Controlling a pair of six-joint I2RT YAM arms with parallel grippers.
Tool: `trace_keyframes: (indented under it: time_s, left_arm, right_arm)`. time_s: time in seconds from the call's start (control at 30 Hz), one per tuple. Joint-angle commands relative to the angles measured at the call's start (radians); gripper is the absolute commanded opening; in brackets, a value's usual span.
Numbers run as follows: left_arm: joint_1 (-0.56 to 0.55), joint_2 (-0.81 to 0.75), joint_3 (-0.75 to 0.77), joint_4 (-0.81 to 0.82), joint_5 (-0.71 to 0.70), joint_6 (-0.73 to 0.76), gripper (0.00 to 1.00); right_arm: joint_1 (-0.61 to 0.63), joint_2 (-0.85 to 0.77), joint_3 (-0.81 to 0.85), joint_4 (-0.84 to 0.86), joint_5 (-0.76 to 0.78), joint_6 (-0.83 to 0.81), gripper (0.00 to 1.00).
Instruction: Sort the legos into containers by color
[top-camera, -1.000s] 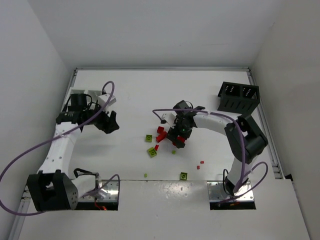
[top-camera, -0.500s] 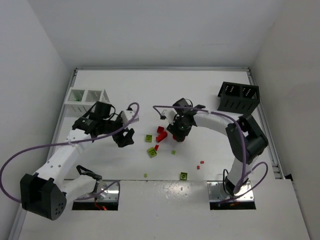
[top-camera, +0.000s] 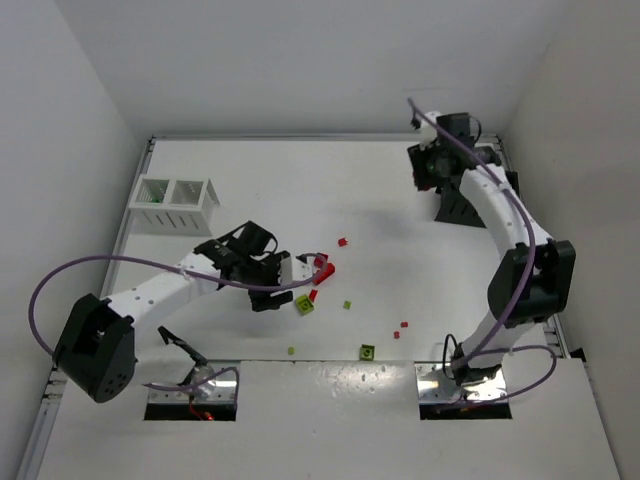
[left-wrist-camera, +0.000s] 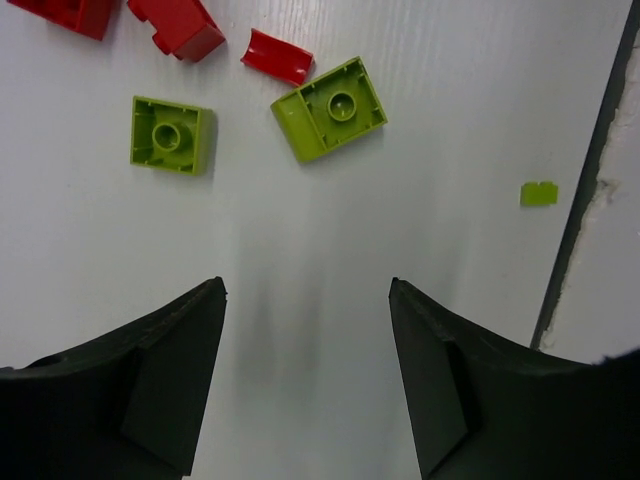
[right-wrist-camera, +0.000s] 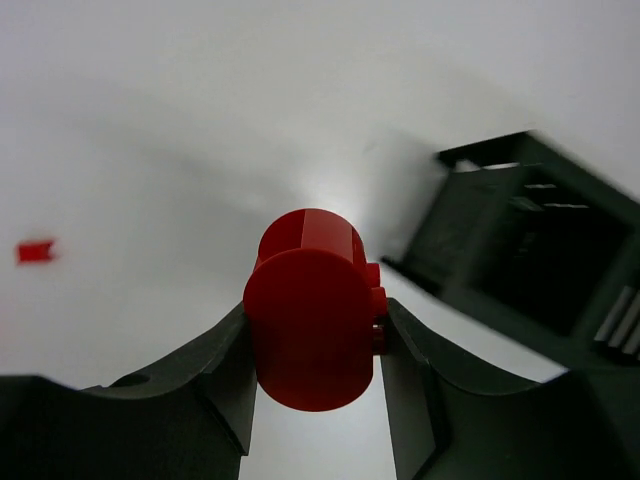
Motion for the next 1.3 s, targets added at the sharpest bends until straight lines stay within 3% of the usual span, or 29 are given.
trace_keyframes:
  time_s: [0.0, 0.23, 0.47, 0.77, 0.93, 1.07, 1.27]
  left_arm:
    - [-0.058, 0.028, -0.009, 0.116, -0.068, 0.029, 0.71]
    - [-0.09, 0.094, -0.009, 0.204, -0.116, -0.002, 0.69]
    - [-0.112, 0.129, -0.009, 0.251, -0.148, -0.011, 0.69]
    - [-0.139, 0.201, 0.011, 0.26, -0.148, 0.022, 0.69]
    - [-0.158, 0.252, 0.041, 0.261, -0.102, 0.032, 0.69]
    - [-0.179, 0.252, 0.042, 0.251, -0.059, 0.067, 0.73]
    - [-0.202, 0.272, 0.052, 0.23, -0.005, 0.104, 0.76]
  right_arm:
    - [-0.124, 0.074, 0.142, -0.045, 0.057, 0.059, 0.0]
    - [-0.254, 0.257, 0.353, -0.121, 0.035, 0.096, 0.0]
    - [-0.293, 0.313, 0.377, -0.122, 0.024, 0.121, 0.01]
    - [-0.32, 0.326, 0.375, -0.095, 0.067, 0.13, 0.29]
    - [-0.339, 0.326, 0.375, -0.075, 0.081, 0.13, 0.35]
    - [-0.348, 0.335, 0.384, -0.097, 0.061, 0.13, 0.5]
    - [-0.348, 0.344, 0.384, -0.106, 0.043, 0.121, 0.59]
